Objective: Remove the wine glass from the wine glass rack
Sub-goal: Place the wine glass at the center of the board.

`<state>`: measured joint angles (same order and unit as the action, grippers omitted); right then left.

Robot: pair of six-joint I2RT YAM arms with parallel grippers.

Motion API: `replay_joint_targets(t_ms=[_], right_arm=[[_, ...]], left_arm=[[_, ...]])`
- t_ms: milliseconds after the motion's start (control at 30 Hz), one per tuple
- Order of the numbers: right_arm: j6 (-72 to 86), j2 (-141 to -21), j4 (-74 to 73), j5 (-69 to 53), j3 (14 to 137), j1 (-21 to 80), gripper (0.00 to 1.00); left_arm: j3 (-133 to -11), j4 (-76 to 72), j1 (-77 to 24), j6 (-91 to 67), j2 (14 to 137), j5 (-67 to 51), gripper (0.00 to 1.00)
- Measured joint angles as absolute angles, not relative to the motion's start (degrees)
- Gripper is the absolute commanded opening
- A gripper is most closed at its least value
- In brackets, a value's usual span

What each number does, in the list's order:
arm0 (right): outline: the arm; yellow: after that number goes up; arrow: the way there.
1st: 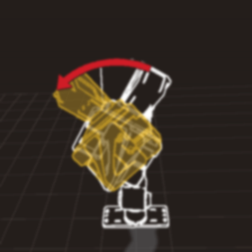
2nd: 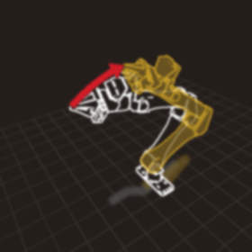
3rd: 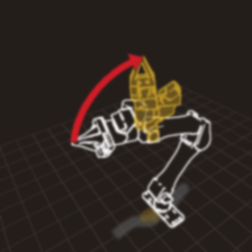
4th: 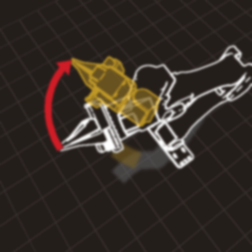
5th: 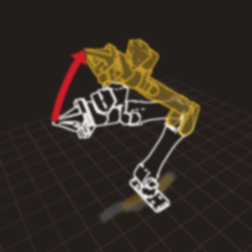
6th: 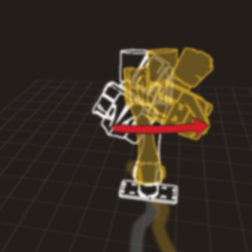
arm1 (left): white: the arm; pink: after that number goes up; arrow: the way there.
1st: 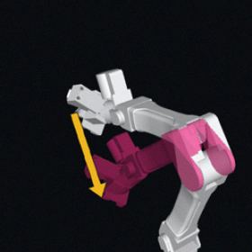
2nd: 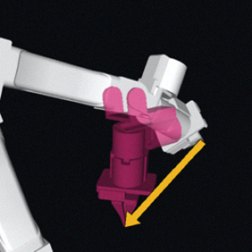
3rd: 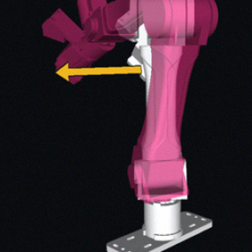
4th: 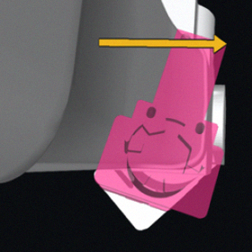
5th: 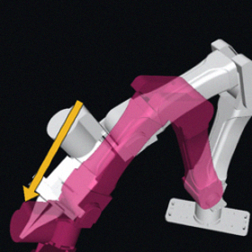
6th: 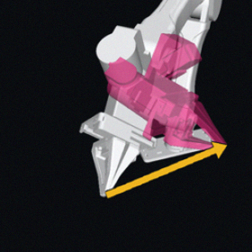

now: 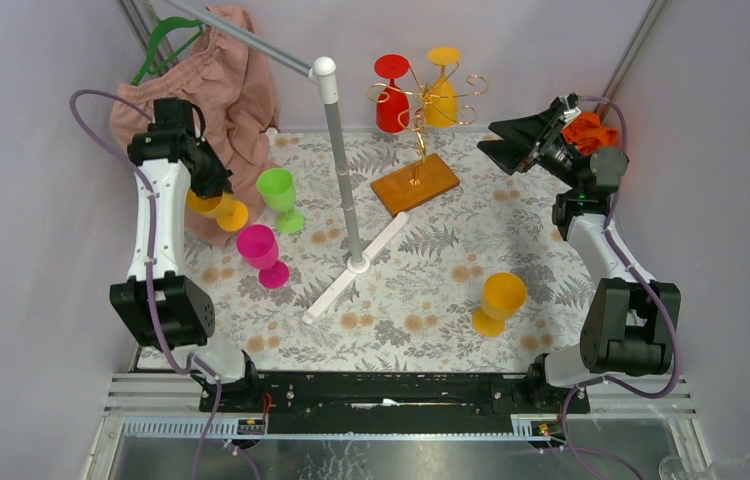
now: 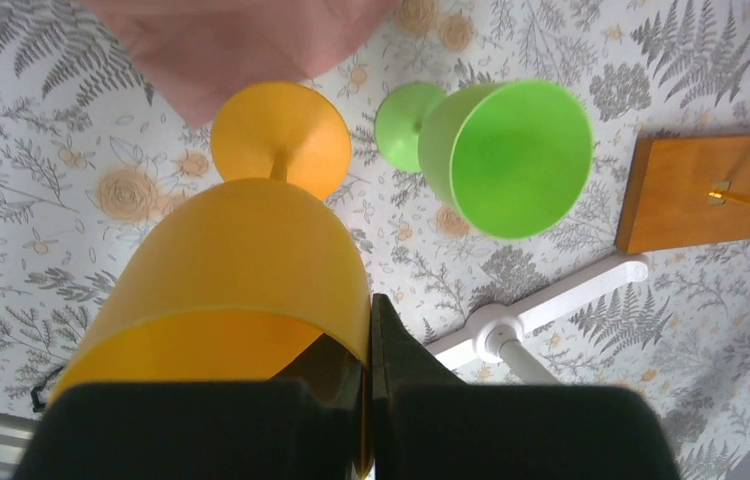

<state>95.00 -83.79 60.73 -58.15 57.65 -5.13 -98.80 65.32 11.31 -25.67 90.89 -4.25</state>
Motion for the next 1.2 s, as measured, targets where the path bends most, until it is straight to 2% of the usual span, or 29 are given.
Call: replay_joint_targets(t_ms=[133,300,700,1200], right_arm=[[95.37,-83.79,61.17,-58.15,57.39,-5.76,0.86],[96.09,-83.79,62.24,-58.17,57.06,-6.07,0.86],[96.42,-84.23,63.18,-58.17,56.55,-6.42,0.86],[96.47,-84.53,63.53,-58.17,56.36,-6.59,0.86]], left_arm=[[-105.03,66.54,12.45,-24.84,95.22,-4.60,0.00],[-105.93,66.89,12.71,-24.56,97.84,-5.87,0.00],[-99.15,65.45,12.73,-23.77,101.12,-12.78,0.00],[-95.74,61.25,11.31,-23.77,105.03,-13.98,0.00]])
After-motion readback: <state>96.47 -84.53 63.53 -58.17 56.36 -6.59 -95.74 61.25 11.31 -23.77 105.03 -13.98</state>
